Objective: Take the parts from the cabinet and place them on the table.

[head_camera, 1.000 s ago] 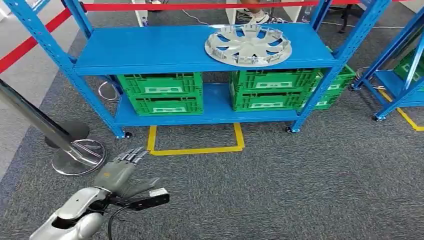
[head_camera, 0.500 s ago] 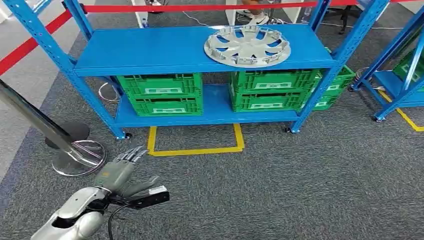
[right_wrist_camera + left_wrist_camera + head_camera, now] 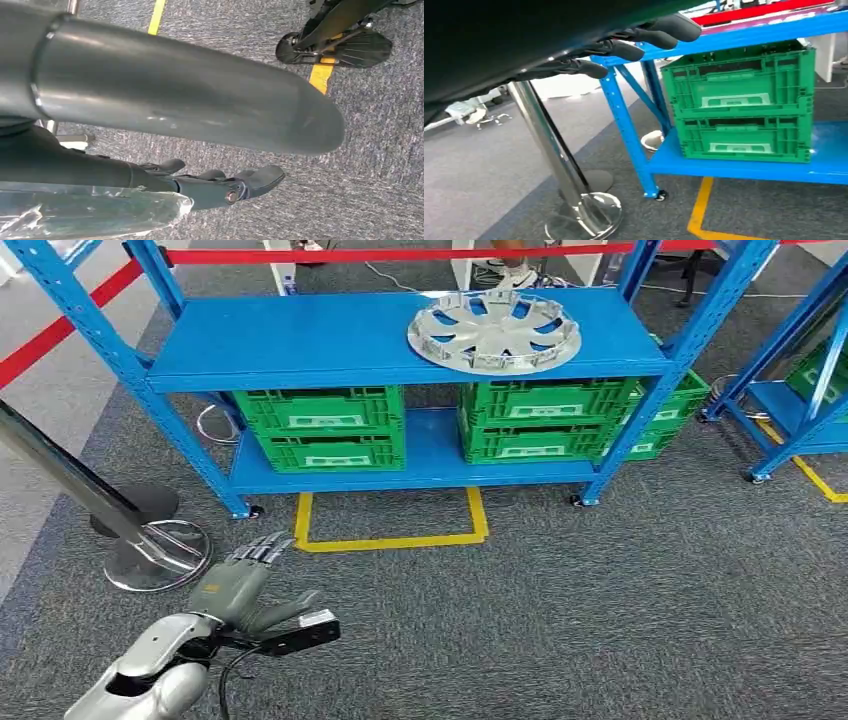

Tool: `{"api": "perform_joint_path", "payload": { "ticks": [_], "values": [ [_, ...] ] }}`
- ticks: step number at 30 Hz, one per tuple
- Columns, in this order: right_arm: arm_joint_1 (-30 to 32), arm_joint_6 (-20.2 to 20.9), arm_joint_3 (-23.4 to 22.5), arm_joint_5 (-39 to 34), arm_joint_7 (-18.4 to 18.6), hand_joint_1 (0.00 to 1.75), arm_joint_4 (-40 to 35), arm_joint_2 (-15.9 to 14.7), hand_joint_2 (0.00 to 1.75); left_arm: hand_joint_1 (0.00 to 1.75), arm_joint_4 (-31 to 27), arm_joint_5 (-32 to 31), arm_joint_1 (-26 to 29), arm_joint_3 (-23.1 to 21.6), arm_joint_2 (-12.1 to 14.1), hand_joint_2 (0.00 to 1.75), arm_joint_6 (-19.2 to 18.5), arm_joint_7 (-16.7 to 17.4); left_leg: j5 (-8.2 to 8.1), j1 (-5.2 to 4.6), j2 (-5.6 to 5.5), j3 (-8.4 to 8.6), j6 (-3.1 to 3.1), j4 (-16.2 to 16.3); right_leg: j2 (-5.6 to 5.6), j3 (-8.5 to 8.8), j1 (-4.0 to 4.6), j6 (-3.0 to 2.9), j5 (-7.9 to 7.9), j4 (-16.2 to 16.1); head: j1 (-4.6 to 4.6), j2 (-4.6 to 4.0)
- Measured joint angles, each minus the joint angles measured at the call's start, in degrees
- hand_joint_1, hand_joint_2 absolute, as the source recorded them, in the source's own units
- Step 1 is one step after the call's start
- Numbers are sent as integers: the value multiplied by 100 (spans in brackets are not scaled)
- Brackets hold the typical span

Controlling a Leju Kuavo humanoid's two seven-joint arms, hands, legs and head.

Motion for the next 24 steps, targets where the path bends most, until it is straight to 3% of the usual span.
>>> {"api": "perform_joint_path", "payload": {
  "ticks": [1,2,3,4,8,12,13,24],
  "values": [
    [0,9,0,0,43,0,0,0,0,0,2,-9,1,0,0,0,-9,39,0,0,0,0,0,0,0,0,0,0,0,0,2,0],
    [-2,53,0,0,125,0,0,2,0,0,2,-17,1,-2,0,175,-22,46,0,0,0,0,0,0,0,0,0,0,0,0,0,0],
    [1,94,0,0,193,0,0,7,175,0,4,-26,1,-2,0,175,-35,55,0,0,0,0,0,0,-1,0,0,0,0,0,2,0],
    [2,28,0,0,238,0,-2,36,175,0,9,-37,4,-2,-2,175,-28,120,0,0,0,-1,0,0,-1,4,0,0,0,0,2,0],
    [3,-1043,-129,-20,505,0,-29,532,175,0,68,57,148,74,-4,175,-4,135,-2,7,2,1,-2,-1,4,3,7,-1,-1,1,0,0],
    [50,-1040,-575,-15,531,0,-142,781,175,0,304,368,309,214,-11,175,-50,109,-2,12,2,2,-3,-1,0,1,8,-7,-7,3,2,0],
    [58,-1025,-687,-11,542,0,-164,804,0,0,377,448,332,247,-13,0,-61,109,-2,12,2,1,-4,-2,-1,1,9,-7,-8,3,-9,0],
    [240,-608,-2154,-4,723,0,-518,866,0,0,1254,1381,587,671,-125,0,-199,26,-12,12,0,2,-15,-4,-2,5,11,-15,-17,3,0,0]
  ]
}}
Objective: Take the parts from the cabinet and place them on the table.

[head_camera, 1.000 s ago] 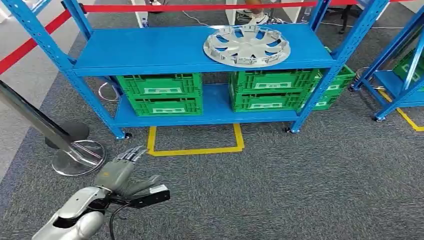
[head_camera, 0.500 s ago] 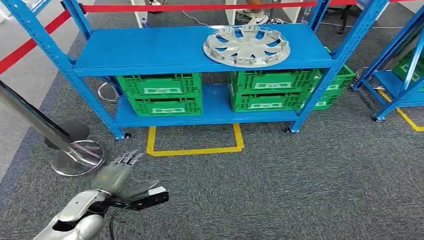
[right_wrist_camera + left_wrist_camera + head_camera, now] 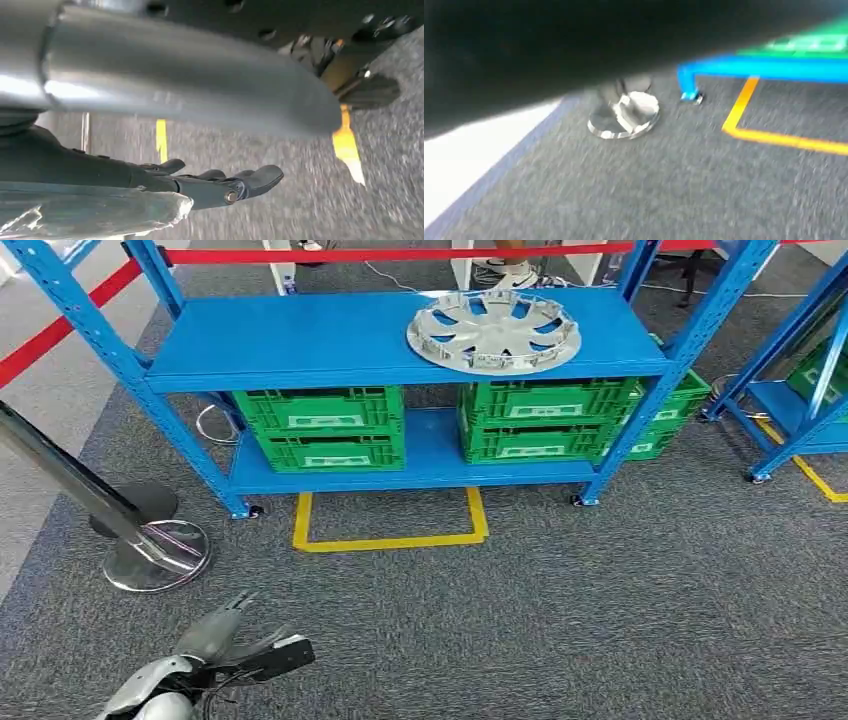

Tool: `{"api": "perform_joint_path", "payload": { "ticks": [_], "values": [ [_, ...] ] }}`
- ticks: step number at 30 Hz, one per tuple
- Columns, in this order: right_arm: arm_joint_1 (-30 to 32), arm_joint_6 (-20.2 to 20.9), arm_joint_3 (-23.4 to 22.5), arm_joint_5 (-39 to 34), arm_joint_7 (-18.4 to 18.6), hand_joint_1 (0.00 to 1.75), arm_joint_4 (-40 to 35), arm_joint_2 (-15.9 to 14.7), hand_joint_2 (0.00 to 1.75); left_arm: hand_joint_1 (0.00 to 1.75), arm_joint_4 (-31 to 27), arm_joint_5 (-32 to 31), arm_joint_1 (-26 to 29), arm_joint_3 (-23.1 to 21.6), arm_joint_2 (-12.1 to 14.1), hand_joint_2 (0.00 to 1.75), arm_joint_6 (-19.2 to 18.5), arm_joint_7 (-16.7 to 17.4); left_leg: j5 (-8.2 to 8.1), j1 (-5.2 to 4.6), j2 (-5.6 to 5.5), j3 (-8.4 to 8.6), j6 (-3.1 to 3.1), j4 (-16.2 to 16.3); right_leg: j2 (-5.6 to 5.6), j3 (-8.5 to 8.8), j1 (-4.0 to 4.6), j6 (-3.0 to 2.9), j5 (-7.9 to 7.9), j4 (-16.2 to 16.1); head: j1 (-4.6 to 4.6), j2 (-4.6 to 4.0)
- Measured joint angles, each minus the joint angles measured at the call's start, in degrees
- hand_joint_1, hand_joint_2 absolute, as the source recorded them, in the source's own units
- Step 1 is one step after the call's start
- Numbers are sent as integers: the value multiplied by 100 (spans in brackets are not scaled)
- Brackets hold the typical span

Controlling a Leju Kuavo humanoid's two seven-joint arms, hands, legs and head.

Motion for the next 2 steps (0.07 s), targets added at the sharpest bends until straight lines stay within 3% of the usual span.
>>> {"api": "perform_joint_path", "payload": {
  "ticks": [2],
  "values": [
    [32,75,-261,0,7,0,-64,0,0,0,154,160,49,77,-20,0,-20,-2,0,0,0,0,0,0,-2,-1,0,0,0,0,0,0]
  ]
}}
